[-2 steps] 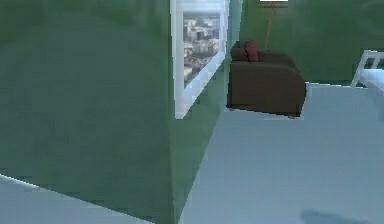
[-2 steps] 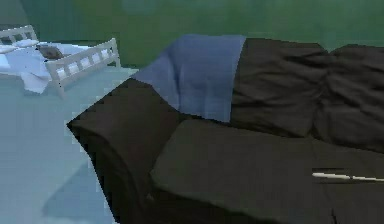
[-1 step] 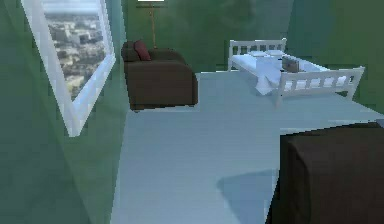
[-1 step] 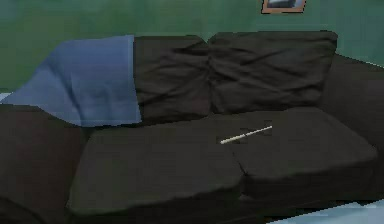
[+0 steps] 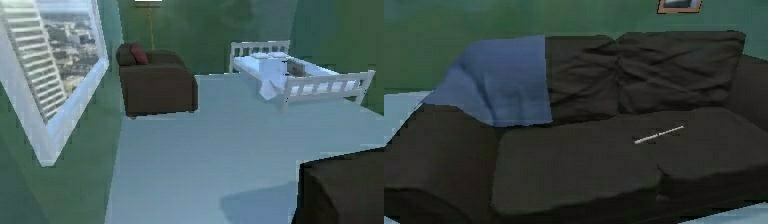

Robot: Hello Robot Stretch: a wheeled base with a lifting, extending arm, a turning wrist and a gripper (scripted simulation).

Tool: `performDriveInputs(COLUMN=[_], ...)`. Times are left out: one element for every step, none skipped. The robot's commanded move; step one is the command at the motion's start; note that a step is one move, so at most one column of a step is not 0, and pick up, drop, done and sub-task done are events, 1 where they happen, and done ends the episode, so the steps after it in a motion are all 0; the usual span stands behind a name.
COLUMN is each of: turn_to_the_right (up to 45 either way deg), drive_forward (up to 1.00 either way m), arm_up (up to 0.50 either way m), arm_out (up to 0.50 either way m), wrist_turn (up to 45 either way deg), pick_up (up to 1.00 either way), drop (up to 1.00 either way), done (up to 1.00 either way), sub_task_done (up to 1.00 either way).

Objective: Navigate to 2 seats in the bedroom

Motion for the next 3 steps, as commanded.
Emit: performDriveInputs(turn_to_the_right=[0.0, -3.0, 0.0], drive_forward=[1.0, 0.0, 0.95], arm_up=[0.0, 0.0, 0.0], arm_out=[0.0, 0.0, 0.0], wrist_turn=[0.0, 0.0, 0.0], pick_up=[0.0, 0.0, 0.0], drop=[0.0, 0.0, 0.0], done=[0.0, 0.0, 0.0], sub_task_done=[0.0, 0.0, 0.0])
